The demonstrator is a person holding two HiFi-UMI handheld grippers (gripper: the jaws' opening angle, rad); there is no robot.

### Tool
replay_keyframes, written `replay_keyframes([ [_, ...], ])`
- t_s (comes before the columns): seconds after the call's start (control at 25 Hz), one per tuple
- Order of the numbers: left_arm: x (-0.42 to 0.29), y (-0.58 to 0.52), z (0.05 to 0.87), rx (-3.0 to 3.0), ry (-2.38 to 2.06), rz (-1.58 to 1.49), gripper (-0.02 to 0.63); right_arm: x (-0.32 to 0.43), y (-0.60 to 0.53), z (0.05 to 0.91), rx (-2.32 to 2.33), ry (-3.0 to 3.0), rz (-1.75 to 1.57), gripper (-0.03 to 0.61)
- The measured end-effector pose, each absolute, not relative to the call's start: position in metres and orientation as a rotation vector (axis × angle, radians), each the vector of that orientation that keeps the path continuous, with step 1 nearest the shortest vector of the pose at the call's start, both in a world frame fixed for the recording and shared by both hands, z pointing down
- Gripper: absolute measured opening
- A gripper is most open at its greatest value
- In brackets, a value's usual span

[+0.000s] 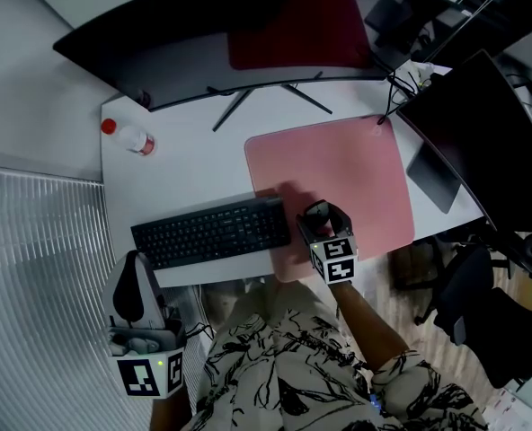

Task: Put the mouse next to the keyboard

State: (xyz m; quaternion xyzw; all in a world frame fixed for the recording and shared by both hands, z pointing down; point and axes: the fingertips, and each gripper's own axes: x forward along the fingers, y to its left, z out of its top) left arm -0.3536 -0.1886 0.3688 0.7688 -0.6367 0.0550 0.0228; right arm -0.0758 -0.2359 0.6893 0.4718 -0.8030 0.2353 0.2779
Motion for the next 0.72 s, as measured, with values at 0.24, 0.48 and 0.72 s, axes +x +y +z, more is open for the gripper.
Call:
replay_keyframes([
  [0.24, -0.357, -0.191, 0.375, 2.37, -1.971, 0.17, -0.003, -0.076, -0.235, 0.701, 1.263, -2.12, 0.654, 0.304],
  [0.48, -0.357, -0.195, 0.377, 2.362, -1.97, 0.183, -0.003, -0.079, -0.241, 0.7, 1.28, -2.129, 0.632, 0.304],
  [0.72, -0.356, -0.197, 0.382, 2.359, -1.965, 0.185, -0.003, -0.077, -0.246, 0.701, 1.345, -2.122, 0.596, 0.304],
])
